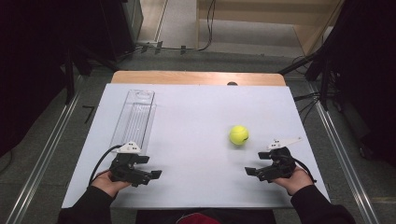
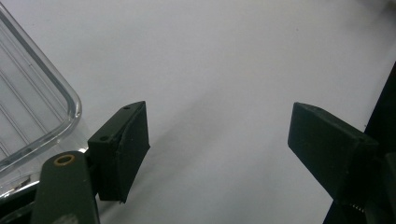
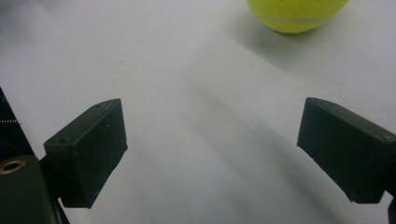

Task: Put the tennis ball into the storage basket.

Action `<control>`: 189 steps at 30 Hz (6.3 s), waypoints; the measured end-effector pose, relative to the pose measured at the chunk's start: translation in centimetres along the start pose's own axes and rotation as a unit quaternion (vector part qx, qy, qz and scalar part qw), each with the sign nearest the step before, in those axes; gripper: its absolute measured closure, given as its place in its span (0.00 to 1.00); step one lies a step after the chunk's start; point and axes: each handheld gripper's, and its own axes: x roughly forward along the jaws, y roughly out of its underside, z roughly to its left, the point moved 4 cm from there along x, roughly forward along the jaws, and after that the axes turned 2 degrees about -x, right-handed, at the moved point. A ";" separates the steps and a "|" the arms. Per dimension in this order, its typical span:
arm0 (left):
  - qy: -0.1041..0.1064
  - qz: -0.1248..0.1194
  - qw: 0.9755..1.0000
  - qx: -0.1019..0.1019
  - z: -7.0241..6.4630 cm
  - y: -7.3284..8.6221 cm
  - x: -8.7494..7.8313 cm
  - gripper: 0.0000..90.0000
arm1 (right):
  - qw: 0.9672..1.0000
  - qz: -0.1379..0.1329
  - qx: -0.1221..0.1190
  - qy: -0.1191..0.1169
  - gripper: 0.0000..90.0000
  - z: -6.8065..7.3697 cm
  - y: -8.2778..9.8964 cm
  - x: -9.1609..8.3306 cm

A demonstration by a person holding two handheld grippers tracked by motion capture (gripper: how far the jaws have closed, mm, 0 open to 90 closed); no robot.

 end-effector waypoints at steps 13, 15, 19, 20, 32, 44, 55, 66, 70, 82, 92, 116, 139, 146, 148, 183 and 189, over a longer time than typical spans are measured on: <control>0.006 -0.001 1.000 0.006 -0.3 -0.3 0.2 0.24 | 1.000 -0.002 0.008 -0.009 0.07 0.0 -0.2 0.1; 0.007 -0.004 1.000 0.002 -0.3 -0.4 0.3 0.24 | 1.000 -0.001 0.011 -0.010 0.07 -0.1 -0.2 0.2; 0.007 0.001 1.000 0.005 -0.4 -0.4 0.5 0.24 | 1.000 0.004 0.013 -0.012 0.07 -0.2 -0.1 0.1; 0.007 0.002 1.000 0.006 -0.4 -0.4 0.5 0.24 | 1.000 0.003 0.013 -0.011 0.07 -0.1 -0.1 0.1; 0.009 0.002 1.000 0.012 -0.2 -0.3 0.4 0.24 | 1.000 0.008 0.011 -0.010 0.18 0.2 -0.1 0.1; 0.014 -0.005 1.000 0.015 -0.2 -0.4 0.0 0.24 | 1.000 -0.005 0.008 -0.007 0.18 0.9 -0.1 0.0; 0.014 0.001 1.000 0.018 -0.1 -0.3 0.3 0.24 | 1.000 -0.005 0.009 -0.012 0.18 0.9 -0.3 0.2; 0.022 0.005 0.999 0.032 -0.4 -0.4 0.5 0.24 | 1.000 0.006 -0.023 -0.016 0.18 0.4 -0.9 0.4; 0.023 0.003 0.999 0.030 -0.4 -0.4 0.5 0.24 | 0.999 0.008 -0.029 -0.025 0.18 0.4 -1.4 0.6; 0.021 0.004 0.999 0.029 -0.3 -0.4 0.5 0.24 | 1.000 0.005 -0.011 0.001 0.18 -0.6 -2.5 0.2; 0.023 0.003 0.999 0.029 -0.3 -0.4 0.4 0.24 | 1.000 -0.009 -0.019 0.013 0.18 -0.2 -4.0 -0.8; 0.021 0.004 0.999 0.028 -0.2 -0.3 0.4 0.24 | 0.999 -0.019 -0.018 0.030 0.18 -1.1 -7.1 -1.6; 0.022 0.005 0.999 0.028 -0.2 -0.2 0.4 0.24 | 0.999 -0.019 -0.018 0.023 0.18 -1.9 -9.7 -1.0; 0.021 0.007 0.999 0.028 -0.2 -0.2 0.4 0.24 | 0.999 -0.013 -0.022 0.039 0.18 -2.4 -10.3 -0.4; 0.021 0.007 0.999 0.027 -0.2 -0.2 0.4 0.24 | 0.999 -0.013 -0.019 0.040 0.18 -2.6 -10.4 -0.4; 0.023 0.001 0.999 0.026 -0.1 -0.2 0.2 0.24 | 0.996 -0.062 -0.015 0.066 0.00 -4.2 -13.7 1.7; 0.022 0.002 0.999 0.028 -0.1 -0.3 0.2 0.24 | 0.996 -0.056 -0.005 0.067 0.00 -4.2 -13.5 1.9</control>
